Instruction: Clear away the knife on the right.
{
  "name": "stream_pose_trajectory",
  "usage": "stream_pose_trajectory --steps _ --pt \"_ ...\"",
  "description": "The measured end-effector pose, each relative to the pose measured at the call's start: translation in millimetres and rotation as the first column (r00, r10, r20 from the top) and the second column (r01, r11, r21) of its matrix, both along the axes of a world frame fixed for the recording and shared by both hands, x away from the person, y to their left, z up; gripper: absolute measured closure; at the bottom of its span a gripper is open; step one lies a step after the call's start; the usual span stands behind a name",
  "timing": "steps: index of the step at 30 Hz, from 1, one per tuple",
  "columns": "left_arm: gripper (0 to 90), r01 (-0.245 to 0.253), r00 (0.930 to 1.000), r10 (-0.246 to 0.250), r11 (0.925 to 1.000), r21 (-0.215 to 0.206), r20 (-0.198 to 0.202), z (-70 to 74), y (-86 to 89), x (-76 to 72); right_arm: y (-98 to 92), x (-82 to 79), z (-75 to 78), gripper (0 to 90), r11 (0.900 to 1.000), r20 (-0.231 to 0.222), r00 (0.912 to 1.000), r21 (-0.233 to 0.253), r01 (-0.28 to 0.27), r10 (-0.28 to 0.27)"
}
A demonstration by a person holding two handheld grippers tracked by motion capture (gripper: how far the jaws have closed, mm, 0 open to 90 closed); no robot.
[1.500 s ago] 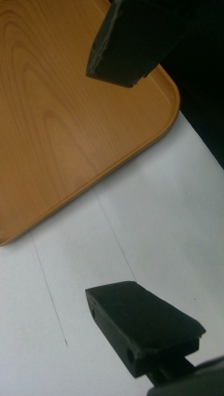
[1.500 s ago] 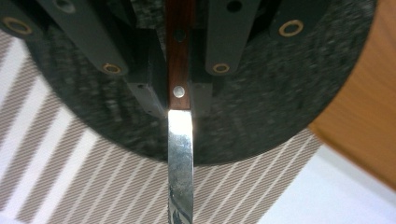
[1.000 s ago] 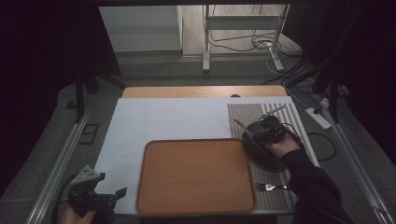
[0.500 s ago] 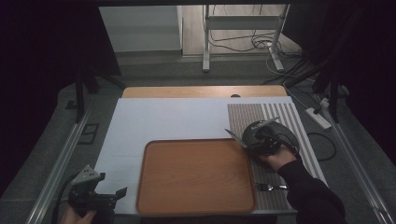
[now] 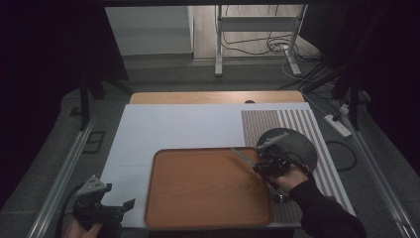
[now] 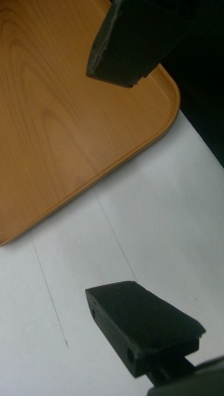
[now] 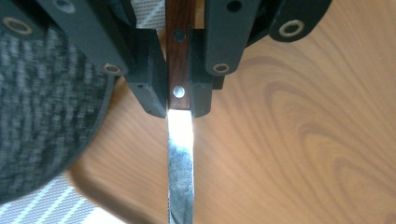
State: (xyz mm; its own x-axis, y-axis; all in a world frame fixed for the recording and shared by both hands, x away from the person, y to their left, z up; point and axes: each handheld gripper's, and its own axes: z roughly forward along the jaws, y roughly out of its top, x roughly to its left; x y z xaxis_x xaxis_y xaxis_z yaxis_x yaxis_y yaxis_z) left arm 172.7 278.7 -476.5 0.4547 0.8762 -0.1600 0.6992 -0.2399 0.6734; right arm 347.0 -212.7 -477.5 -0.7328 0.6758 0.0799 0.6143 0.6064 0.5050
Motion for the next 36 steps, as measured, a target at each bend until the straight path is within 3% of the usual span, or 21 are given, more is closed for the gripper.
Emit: stream_pose_trajectory --steps 13,20,28,31,33,36 --pt "1.1 0.001 1.0 -0.001 1.0 0.004 -0.002 0.0 -0.9 0.3 32.6 -20.6 -3.3 77.4 0.998 -0.005 0.9976 0.01 -0.069 0.069" --pt "1.1 0.002 1.0 -0.002 1.0 0.005 -0.001 0.0 -0.9 0.4 36.0 -20.0 -12.6 77.3 0.999 0.003 0.9988 -0.017 -0.049 0.049" --pt "1.1 0.004 1.0 -0.004 1.0 0.007 -0.001 -0.1 -1.1 0.4 45.5 -21.3 -26.7 76.6 0.994 -0.012 0.9965 -0.072 -0.084 0.083" --pt "1.1 0.003 1.0 -0.003 1.0 0.007 -0.002 0.0 -1.2 0.5 44.4 -19.4 -25.3 67.5 0.994 -0.04 0.9951 -0.054 -0.093 0.091" --pt "1.1 0.003 1.0 -0.003 1.0 0.009 -0.003 -0.1 -1.5 0.7 43.7 -18.7 -19.8 65.4 0.995 -0.017 0.9954 -0.04 -0.095 0.095" --pt "1.2 0.005 1.0 -0.005 0.9999 0.015 -0.004 -0.1 -2.1 0.9 46.2 -18.4 -8.8 83.6 0.992 0.015 0.9918 -0.026 -0.126 0.127"
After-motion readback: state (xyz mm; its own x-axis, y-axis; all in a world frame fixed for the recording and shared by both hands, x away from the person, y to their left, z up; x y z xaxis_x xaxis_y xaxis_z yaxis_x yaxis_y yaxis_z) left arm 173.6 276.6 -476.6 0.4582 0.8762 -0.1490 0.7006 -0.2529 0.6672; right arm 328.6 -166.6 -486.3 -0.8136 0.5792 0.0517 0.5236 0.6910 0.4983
